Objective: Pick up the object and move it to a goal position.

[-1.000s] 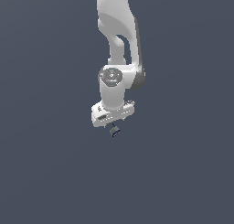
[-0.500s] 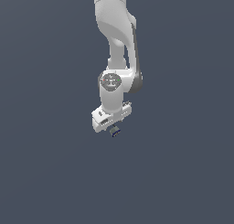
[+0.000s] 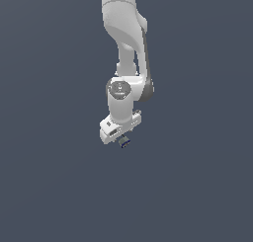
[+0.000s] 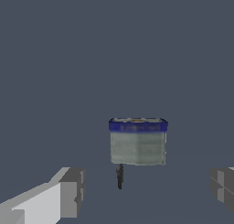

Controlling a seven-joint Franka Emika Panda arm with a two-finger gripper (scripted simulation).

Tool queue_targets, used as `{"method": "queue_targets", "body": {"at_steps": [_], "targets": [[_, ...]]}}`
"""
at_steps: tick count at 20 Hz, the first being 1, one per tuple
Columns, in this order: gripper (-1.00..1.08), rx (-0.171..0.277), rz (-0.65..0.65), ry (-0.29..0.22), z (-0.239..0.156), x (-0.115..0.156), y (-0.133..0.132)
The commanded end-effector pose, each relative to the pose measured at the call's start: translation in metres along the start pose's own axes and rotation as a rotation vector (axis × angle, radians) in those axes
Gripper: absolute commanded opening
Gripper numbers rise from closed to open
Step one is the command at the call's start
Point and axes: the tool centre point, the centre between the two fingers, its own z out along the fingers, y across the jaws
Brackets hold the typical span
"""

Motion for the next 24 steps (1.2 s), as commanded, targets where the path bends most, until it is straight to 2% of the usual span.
{"method": "queue_targets", "body": {"at_steps": [1,10,15,16,24], "targets": [[1.00,0.000,-0.001,0.000,0.004,0.000,0.000],[1.00,0.000,-0.005,0.000,0.043,-0.001,-0.001],[1.00,0.000,-0.005,0.000,0.049,0.000,0.000],[-1.00,0.000,-0.005,0.000,0.049,0.000,0.000],[-1.00,0.000,-0.005,0.000,0.049,0.000,0.000]]}}
